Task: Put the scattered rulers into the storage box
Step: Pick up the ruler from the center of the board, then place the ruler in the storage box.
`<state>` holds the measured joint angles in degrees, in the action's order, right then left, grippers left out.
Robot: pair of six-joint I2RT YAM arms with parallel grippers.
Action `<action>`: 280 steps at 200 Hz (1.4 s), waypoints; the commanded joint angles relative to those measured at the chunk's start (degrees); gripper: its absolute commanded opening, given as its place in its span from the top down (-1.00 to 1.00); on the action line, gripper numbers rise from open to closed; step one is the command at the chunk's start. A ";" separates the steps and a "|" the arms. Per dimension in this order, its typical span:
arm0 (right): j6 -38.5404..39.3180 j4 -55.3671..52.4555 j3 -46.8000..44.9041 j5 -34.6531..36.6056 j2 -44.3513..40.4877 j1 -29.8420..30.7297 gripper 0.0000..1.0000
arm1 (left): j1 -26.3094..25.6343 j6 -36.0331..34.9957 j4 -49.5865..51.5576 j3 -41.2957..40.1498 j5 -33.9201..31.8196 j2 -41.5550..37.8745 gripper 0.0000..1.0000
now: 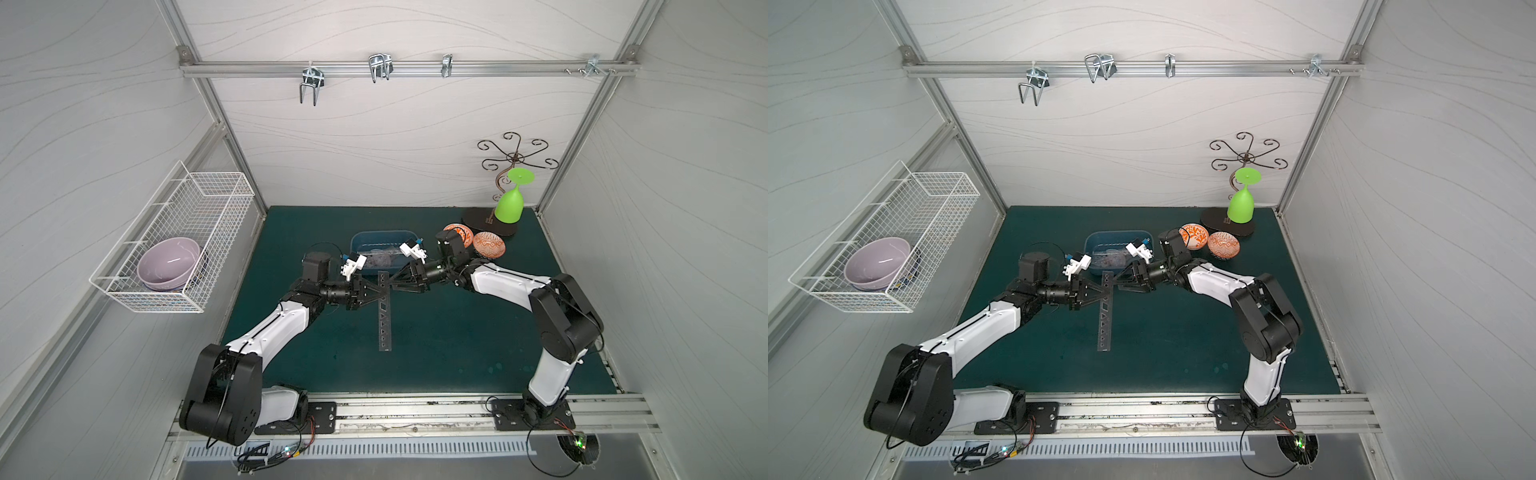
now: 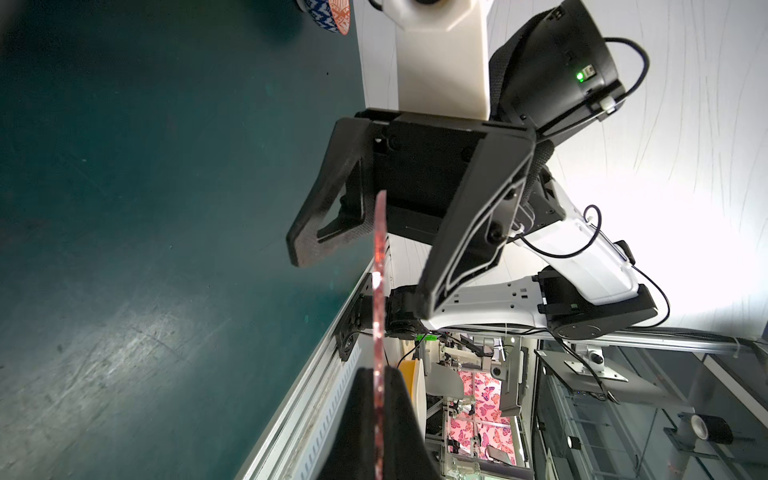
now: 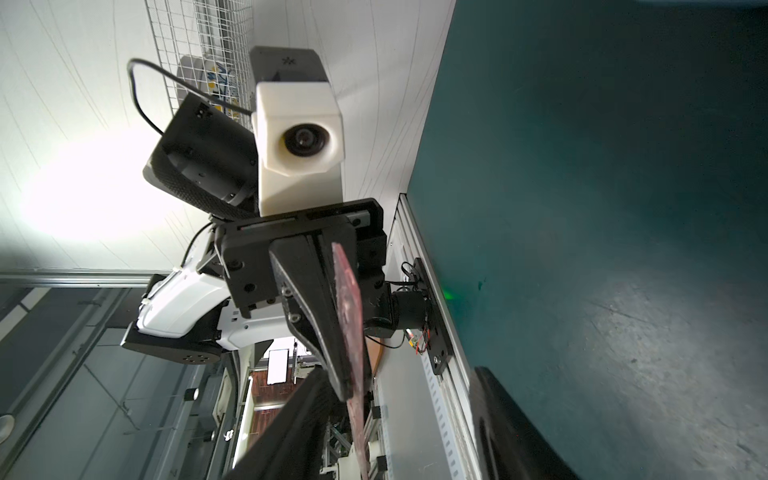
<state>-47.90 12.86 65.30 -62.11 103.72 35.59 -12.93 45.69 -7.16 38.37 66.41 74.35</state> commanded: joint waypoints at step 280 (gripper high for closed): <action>-8.70 12.30 21.99 52.66 14.91 -8.50 1.00 | 6.72 -18.04 36.22 16.82 -52.11 -4.81 -0.67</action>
<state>-55.07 20.62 82.72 -19.77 112.38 25.85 -6.83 29.21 26.57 54.72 20.32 68.62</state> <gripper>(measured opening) 0.058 0.844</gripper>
